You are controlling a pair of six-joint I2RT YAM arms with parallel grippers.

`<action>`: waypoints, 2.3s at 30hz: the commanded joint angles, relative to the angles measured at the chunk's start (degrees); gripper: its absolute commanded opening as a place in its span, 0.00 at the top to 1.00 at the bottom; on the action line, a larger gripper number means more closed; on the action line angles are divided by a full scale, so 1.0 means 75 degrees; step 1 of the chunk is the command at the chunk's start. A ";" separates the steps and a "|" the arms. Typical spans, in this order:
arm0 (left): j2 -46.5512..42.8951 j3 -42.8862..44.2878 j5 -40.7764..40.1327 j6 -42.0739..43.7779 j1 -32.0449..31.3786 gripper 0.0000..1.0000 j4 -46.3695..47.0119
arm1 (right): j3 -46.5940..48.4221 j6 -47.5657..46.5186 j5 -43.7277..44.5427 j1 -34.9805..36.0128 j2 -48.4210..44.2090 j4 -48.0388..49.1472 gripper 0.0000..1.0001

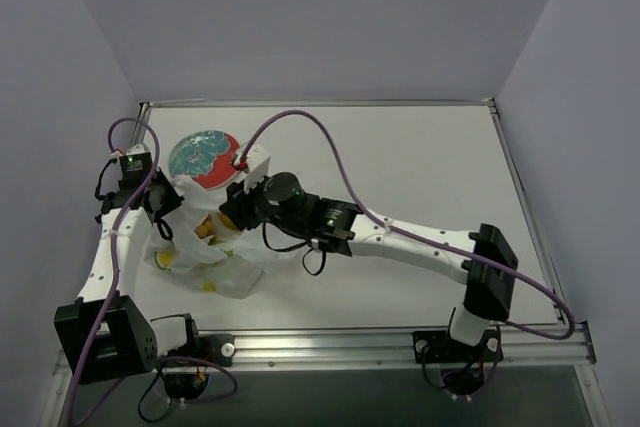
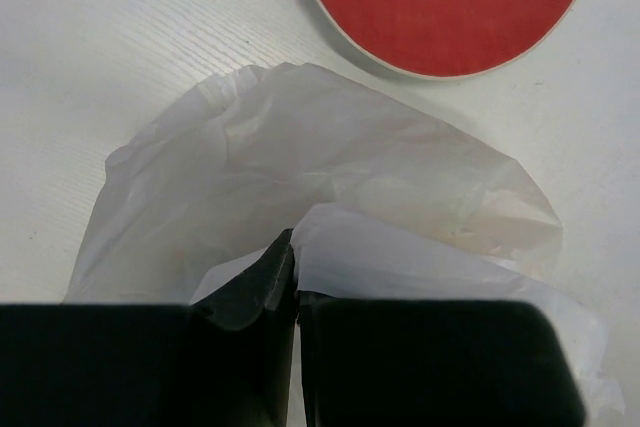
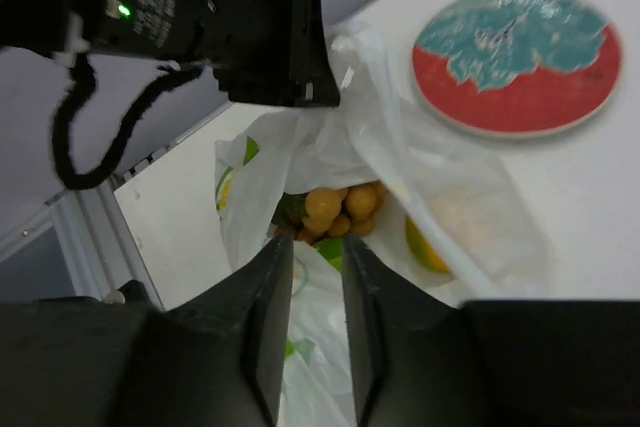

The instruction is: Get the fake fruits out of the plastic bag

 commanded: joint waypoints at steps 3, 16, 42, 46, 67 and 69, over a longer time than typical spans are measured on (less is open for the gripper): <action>-0.0381 0.0043 0.0145 -0.0223 -0.0023 0.98 0.0212 | 0.0064 0.0228 0.0062 0.0329 0.1745 0.0480 0.91; -0.1095 -0.0308 -0.0054 -0.0551 0.0000 0.98 0.0013 | -0.1844 0.1165 -0.0280 0.1314 0.2742 0.2355 0.98; -0.2350 -0.0965 0.1047 -0.0493 0.0082 0.98 -0.0093 | -0.0113 0.1306 0.0895 0.0236 0.2694 0.1781 0.85; -0.2267 -0.0906 0.1036 -0.0516 0.0152 0.98 -0.0046 | -0.0006 0.1587 0.0484 0.0236 0.2872 0.2459 0.63; -0.2314 -0.1012 0.1212 -0.0586 0.0316 0.97 0.0130 | 0.0743 0.2643 -0.0923 0.0142 0.4383 0.3259 0.37; -0.2303 -0.1012 0.1223 -0.0586 0.0328 0.98 0.0130 | 0.0790 0.2642 -0.0900 0.0107 0.4524 0.3293 0.39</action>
